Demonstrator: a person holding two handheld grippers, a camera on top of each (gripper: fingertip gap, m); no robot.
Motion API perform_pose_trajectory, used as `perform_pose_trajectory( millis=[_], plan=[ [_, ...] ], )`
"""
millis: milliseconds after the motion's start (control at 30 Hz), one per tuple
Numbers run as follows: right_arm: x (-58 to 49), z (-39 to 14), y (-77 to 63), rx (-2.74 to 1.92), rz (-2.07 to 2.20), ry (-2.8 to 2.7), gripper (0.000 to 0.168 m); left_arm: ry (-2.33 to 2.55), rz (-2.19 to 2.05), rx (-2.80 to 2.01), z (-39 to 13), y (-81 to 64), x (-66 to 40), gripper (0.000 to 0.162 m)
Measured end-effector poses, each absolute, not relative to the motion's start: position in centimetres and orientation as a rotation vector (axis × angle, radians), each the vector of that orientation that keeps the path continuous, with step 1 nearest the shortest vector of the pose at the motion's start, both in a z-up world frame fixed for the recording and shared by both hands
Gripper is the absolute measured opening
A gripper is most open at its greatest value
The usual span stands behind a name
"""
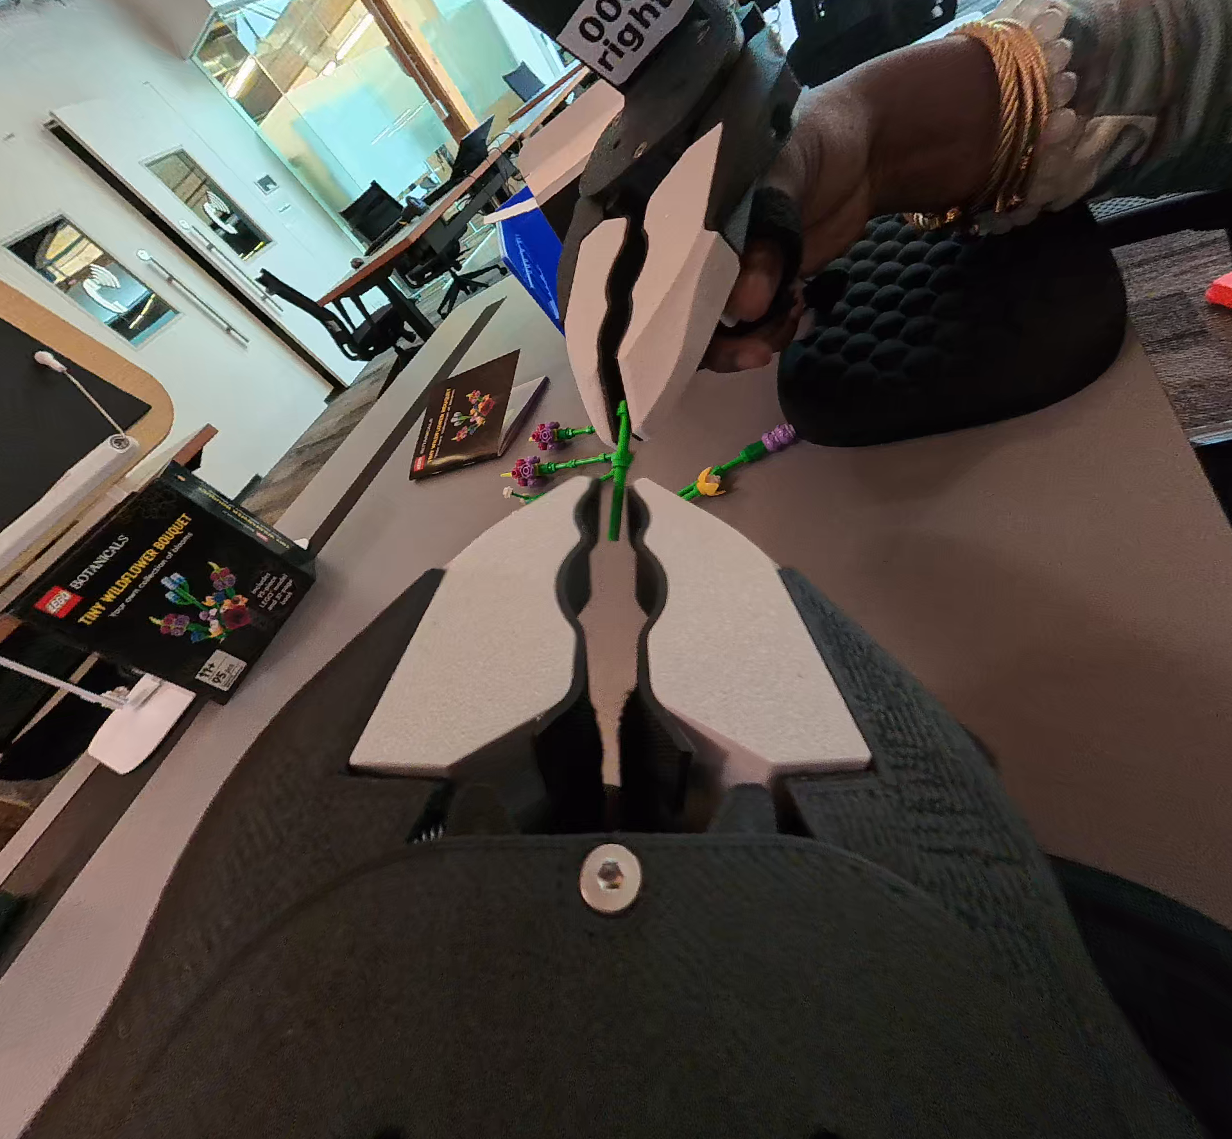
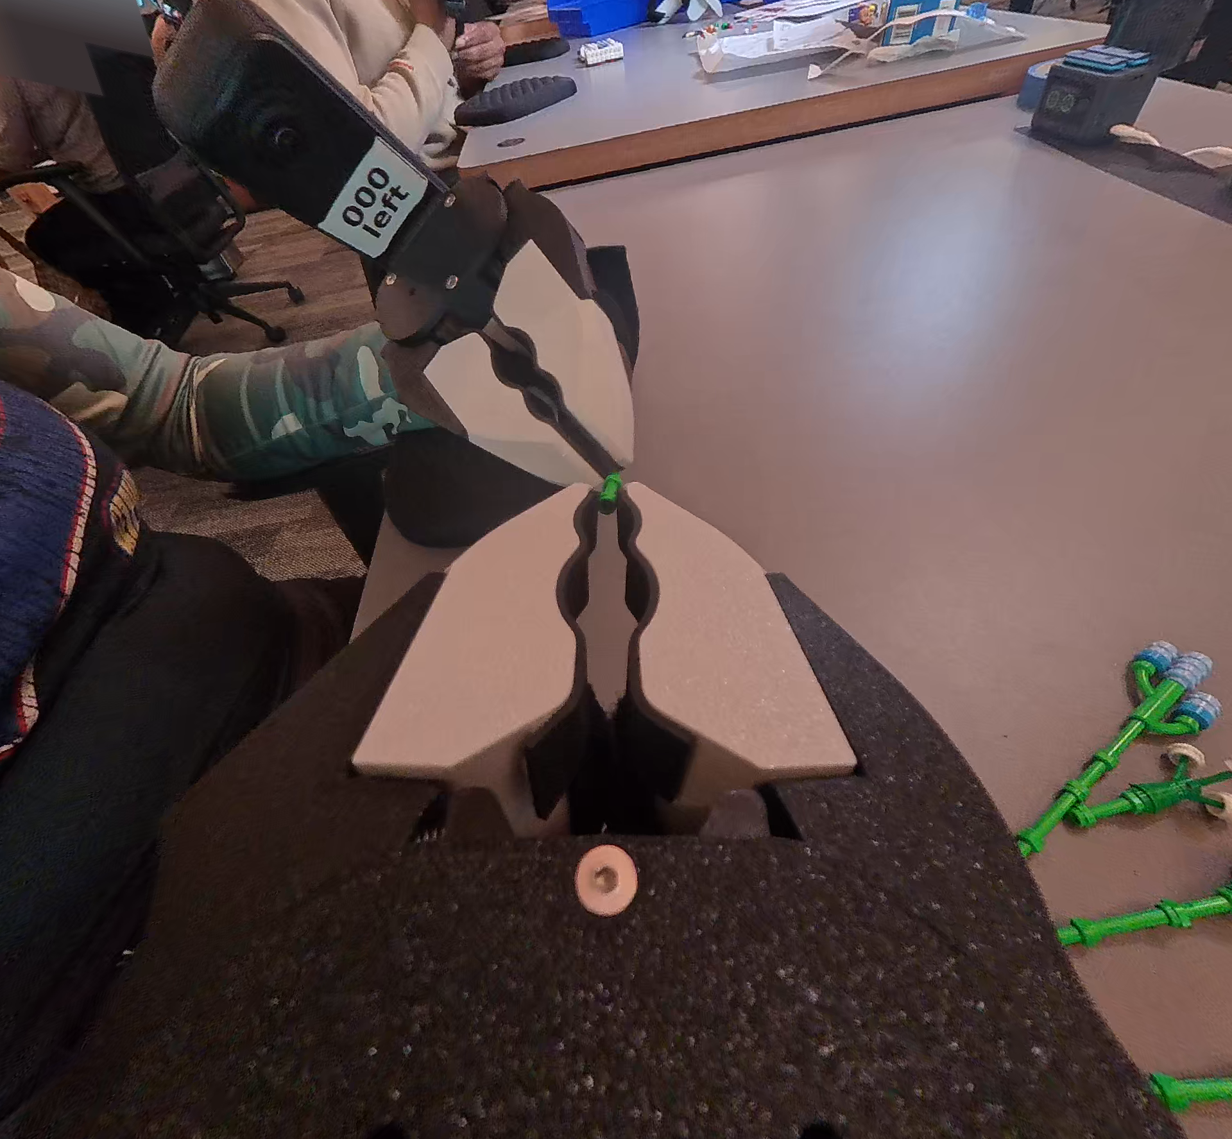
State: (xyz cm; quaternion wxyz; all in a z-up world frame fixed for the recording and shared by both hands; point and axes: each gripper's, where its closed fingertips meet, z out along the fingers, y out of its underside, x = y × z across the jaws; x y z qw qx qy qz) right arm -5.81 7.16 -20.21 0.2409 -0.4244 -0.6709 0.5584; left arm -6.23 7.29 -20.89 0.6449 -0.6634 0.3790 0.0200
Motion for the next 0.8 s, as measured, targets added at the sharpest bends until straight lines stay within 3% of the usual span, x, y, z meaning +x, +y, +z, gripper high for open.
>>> perform_pose_trajectory(
  millis=[67, 167, 700, 800],
  plan=[
    [-5.7, -20.2, 6.8, -1.153, 1.548, -1.849, 0.005, 0.864, 0.068, -1.516, -21.0, 7.4, -6.3, 0.017],
    [-5.8, -20.2, 6.5, -1.146, 1.56, -1.852, 0.005, 0.907, 0.082, -1.52, -21.5, 7.3, -6.0, 0.003],
    [-4.2, -17.7, 5.5, -0.921, 1.039, -2.008, 0.005, 0.797, -0.371, -1.472, -18.9, 5.8, -4.3, 0.003],
    [-1.6, -12.1, 9.6, -0.942, 1.043, -1.744, 0.005, 0.703, -0.244, -1.541, -19.6, 5.8, -8.4, 0.003]
  ],
)
